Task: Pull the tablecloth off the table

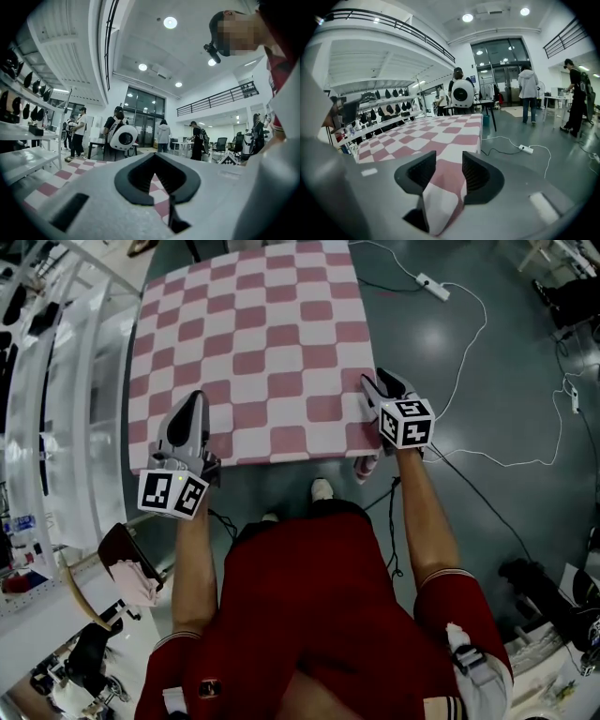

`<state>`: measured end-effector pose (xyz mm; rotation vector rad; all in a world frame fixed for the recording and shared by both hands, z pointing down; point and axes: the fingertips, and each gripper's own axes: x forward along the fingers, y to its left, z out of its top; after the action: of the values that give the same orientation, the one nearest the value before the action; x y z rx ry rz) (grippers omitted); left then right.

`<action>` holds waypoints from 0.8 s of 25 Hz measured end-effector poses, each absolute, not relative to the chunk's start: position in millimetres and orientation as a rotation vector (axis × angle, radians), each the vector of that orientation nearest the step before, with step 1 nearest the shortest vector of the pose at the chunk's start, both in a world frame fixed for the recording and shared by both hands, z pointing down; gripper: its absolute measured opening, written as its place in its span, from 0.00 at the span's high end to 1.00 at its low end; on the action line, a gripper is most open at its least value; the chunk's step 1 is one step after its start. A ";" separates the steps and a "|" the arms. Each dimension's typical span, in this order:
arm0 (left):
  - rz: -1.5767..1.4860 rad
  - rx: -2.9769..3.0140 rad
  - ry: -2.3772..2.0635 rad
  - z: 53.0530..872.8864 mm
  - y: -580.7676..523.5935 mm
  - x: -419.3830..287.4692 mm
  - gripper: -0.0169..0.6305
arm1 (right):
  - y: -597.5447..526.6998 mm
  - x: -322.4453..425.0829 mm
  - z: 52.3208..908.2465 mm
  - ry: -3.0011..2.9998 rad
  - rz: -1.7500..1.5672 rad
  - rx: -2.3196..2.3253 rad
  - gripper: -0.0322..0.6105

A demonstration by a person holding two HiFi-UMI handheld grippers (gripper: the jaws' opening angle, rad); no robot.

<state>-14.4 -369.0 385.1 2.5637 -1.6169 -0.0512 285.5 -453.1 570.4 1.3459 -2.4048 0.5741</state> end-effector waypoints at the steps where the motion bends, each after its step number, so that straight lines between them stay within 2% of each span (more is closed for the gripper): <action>1: -0.044 2.558 -1.623 386.6 -369.9 -13.9 0.97 | -456.3 287.4 577.1 -2.398 0.609 1.337 0.64; 7: -0.017 2.515 -1.669 393.4 -376.1 -18.5 0.97 | -468.8 292.4 612.3 -2.350 0.797 1.279 0.53; 9: -0.013 2.503 -1.683 395.7 -377.0 -20.4 0.97 | -469.7 292.8 621.5 -2.338 0.836 1.261 0.53; 15: -0.005 2.472 -1.716 398.4 -380.0 -24.2 0.97 | -470.5 288.3 630.3 -2.335 0.941 1.190 0.61; 20: -0.006 2.446 -1.744 399.9 -381.0 -28.8 0.97 | -470.7 291.7 626.9 -2.257 0.870 1.262 0.66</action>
<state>-28.8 -381.0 399.9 2.4463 -1.7439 -0.0065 291.7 -470.7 626.9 1.2623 -2.2574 0.8699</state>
